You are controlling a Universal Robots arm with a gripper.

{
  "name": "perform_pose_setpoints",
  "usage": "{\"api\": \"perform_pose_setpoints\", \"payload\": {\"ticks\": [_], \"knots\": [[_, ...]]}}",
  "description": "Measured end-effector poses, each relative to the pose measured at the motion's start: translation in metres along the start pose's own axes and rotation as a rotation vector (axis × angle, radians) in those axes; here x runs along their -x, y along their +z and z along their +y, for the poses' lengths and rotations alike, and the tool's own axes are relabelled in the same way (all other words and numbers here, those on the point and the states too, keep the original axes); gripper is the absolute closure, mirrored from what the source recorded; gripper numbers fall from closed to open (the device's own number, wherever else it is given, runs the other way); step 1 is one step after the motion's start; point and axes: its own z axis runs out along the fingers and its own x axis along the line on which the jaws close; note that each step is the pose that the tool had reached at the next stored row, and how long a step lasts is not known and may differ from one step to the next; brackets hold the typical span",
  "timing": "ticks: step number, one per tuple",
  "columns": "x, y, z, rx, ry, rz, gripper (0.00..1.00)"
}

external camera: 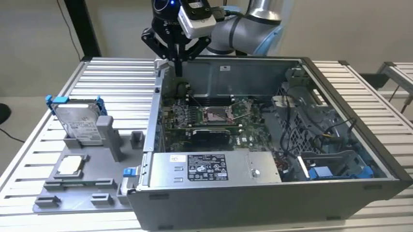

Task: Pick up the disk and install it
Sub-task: 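Reach for the disk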

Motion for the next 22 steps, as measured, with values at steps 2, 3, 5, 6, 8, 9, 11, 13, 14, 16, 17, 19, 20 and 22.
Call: {"api": "perform_pose_setpoints", "payload": {"ticks": [2, 3, 5, 6, 8, 9, 11, 13, 14, 16, 17, 19, 20, 22], "knots": [[-0.0033, -0.0001, 0.0, -0.0001, 0.0, 0.0, 1.0], [-0.005, -0.0001, 0.0, -0.0001, 0.0, 0.0001, 1.0], [-0.0084, -0.0002, 0.0, -0.0001, 0.0, 0.0001, 1.0], [-0.0102, -0.0002, -0.0001, -0.0001, 0.0, 0.0001, 1.0], [-0.0142, -0.0003, -0.0004, -0.0001, 0.0, 0.0001, 1.0], [-0.0163, -0.0004, -0.0005, -0.0001, 0.0, 0.0001, 1.0], [-0.0206, -0.0004, -0.0008, -0.0001, 0.0, 0.0, 1.0], [-0.0251, -0.0005, -0.0012, 0.0, -0.001, 0.0001, 1.0], [-0.0273, -0.0006, -0.0013, -0.0001, -0.002, 0.0001, 1.0], [-0.0319, -0.0007, -0.0016, 0.0001, -0.004, 0.0002, 1.0], [-0.0341, -0.0008, -0.0018, 0.0001, -0.006, 0.0003, 1.0], [-0.0383, -0.0009, -0.0021, 0.0001, -0.01, 0.0006, 1.0], [-0.0405, -0.0009, -0.0022, 0.0002, -0.012, 0.0006, 1.0], [-0.0451, -0.001, -0.0025, 0.0002, -0.013, 0.0007, 1.0]]}}
